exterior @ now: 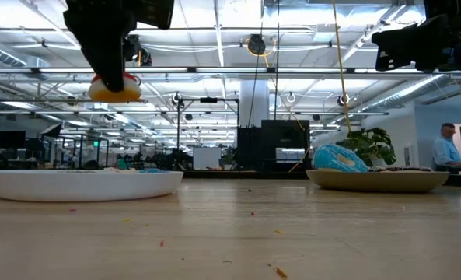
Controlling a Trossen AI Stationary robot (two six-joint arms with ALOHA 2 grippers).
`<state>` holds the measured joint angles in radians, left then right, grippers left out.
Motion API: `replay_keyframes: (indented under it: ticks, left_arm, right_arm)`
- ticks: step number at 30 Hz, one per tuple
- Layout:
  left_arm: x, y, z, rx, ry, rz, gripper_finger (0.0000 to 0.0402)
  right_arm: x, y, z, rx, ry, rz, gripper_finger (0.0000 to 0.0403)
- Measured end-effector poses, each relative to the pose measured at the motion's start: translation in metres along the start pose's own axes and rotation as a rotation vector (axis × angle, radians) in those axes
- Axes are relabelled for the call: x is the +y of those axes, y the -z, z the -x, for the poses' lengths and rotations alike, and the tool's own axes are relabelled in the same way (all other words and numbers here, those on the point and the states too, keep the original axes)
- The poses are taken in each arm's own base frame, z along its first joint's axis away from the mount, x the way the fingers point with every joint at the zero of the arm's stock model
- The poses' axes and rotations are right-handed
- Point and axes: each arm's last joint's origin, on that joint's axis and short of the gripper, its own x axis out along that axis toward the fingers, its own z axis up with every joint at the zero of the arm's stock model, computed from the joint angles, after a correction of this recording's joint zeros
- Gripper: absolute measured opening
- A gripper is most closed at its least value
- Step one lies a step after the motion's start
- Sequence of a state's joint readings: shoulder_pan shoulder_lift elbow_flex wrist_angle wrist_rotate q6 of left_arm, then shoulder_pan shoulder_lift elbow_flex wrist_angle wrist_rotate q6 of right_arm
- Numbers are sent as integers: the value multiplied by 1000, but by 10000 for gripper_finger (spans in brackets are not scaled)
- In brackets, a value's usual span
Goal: Pick & Place donuts
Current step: Put the small red donut on the white plate
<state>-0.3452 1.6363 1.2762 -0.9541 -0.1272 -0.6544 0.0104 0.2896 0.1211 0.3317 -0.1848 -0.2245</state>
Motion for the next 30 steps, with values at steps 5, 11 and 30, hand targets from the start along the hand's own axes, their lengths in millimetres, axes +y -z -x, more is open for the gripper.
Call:
replay_keyframes:
  ticks: [5, 11, 30]
  left_arm:
    - [-1, 0, 0, 12, 25, 1, 141]
    - [0, -1, 0, -11, -4, 9, 140]
    - [5, 0, -30, 18, -90, 16, 141]
  right_arm:
    - [0, 0, 0, 0, 0, 0, 0]
    - [0, 0, 0, -1, 0, 0, 0]
    - [0, -1, 0, -9, 3, 25, 0]
